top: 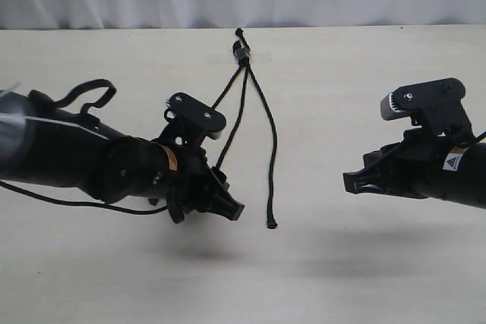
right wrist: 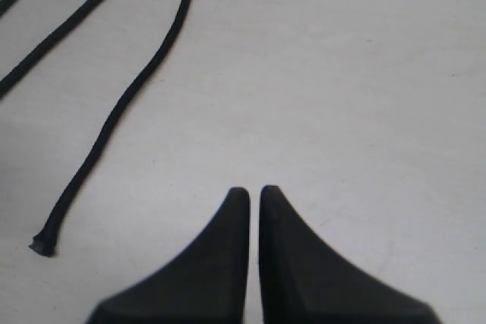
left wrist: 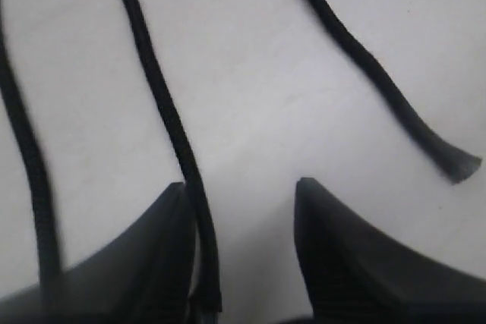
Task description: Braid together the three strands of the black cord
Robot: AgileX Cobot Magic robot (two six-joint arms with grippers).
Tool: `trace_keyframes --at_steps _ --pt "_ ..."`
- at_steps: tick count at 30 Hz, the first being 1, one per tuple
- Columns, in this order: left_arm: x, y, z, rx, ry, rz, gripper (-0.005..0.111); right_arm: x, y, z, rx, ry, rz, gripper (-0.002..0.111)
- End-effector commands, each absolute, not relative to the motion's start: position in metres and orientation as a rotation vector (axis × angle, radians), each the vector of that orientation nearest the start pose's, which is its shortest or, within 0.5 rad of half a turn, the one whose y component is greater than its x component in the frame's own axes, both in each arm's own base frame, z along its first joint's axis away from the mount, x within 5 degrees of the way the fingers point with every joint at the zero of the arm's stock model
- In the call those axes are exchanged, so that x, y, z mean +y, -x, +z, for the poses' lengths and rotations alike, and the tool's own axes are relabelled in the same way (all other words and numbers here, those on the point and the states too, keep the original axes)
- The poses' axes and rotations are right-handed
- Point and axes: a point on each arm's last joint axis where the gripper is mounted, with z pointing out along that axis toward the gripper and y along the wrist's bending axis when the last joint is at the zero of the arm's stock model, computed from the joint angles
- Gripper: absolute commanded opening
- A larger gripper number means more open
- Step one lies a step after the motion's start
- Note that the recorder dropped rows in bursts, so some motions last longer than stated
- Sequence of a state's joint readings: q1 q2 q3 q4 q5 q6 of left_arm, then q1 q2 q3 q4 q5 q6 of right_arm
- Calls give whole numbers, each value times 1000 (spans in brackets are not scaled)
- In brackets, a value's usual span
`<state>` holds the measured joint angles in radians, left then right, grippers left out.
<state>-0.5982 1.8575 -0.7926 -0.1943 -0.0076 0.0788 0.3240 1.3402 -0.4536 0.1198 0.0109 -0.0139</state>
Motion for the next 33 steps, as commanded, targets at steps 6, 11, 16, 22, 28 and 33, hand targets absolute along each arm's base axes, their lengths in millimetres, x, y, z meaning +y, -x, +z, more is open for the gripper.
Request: trace_keyframes --at_steps 6,11,16,22,28,33 --pt "-187 -272 93 2517 -652 -251 21 73 -216 177 2363 278 200 4" --pt "-186 -270 92 2537 -658 -248 0 73 -216 177 2363 278 200 4" --pt "-191 -276 111 2508 -695 -259 0 73 -216 177 2363 278 200 4" --pt "-160 -303 170 2431 -658 -202 0 73 -216 177 2363 278 200 4" --pt "-82 -320 203 2457 -377 -110 0 73 -216 177 2357 277 201 4" --pt "-33 -328 181 2594 -188 -59 0 73 -218 178 2335 273 201 4"
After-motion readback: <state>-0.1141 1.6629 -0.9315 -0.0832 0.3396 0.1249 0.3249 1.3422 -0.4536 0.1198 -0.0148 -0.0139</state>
